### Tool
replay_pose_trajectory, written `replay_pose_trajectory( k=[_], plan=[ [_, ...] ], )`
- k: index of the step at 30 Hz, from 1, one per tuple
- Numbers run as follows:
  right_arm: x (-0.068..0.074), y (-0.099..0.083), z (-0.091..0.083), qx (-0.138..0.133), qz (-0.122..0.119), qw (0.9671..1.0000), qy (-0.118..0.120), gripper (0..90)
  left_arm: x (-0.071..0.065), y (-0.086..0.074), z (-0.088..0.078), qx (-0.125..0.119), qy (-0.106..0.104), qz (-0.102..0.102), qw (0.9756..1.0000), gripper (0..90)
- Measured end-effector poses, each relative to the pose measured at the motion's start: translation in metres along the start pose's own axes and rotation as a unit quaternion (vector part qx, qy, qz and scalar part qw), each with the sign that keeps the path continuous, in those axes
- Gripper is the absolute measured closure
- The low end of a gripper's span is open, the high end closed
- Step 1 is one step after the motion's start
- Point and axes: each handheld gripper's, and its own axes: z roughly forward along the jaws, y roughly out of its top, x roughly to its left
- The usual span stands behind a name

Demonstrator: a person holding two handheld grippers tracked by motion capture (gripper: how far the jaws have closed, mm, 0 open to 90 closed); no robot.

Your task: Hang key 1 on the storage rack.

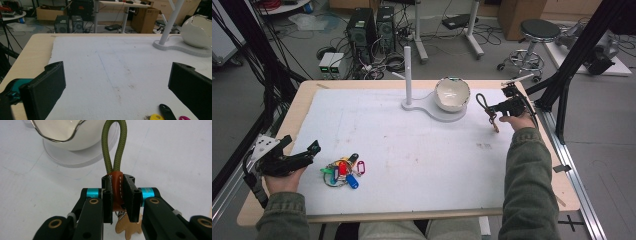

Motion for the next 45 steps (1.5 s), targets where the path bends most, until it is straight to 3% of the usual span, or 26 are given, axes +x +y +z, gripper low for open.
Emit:
replay_pose_trajectory(
  k=[3, 14, 29, 40, 45],
  plan=[
    [0.008, 0.001, -0.004, -0.002, -0.007, 0.9999, -0.007, 79.1, 0.0, 0.0, -0.001, 0.001, 0.0, 0.0, 1.0, 1.7],
    [0.031, 0.003, -0.017, -0.019, -0.028, 0.9993, 0.015, 79.0, 0.0, 0.0, -0.003, -0.003, -0.003, -0.006, 1.0, 1.7],
    [0.056, 0.002, -0.041, -0.056, -0.027, 0.9969, 0.048, 78.8, 0.0, 0.0, -0.003, -0.003, -0.008, -0.008, 0.9999, 1.7],
    [0.092, 0.022, -0.055, -0.069, -0.057, 0.9942, 0.059, 78.6, 0.0, 0.0, -0.003, -0.003, -0.009, -0.009, 0.9999, 1.7],
    [0.102, 0.029, -0.055, -0.07, -0.065, 0.9933, 0.066, 78.6, 0.001, 0.0, -0.004, -0.004, -0.008, -0.01, 0.9999, 1.7]
  ],
)
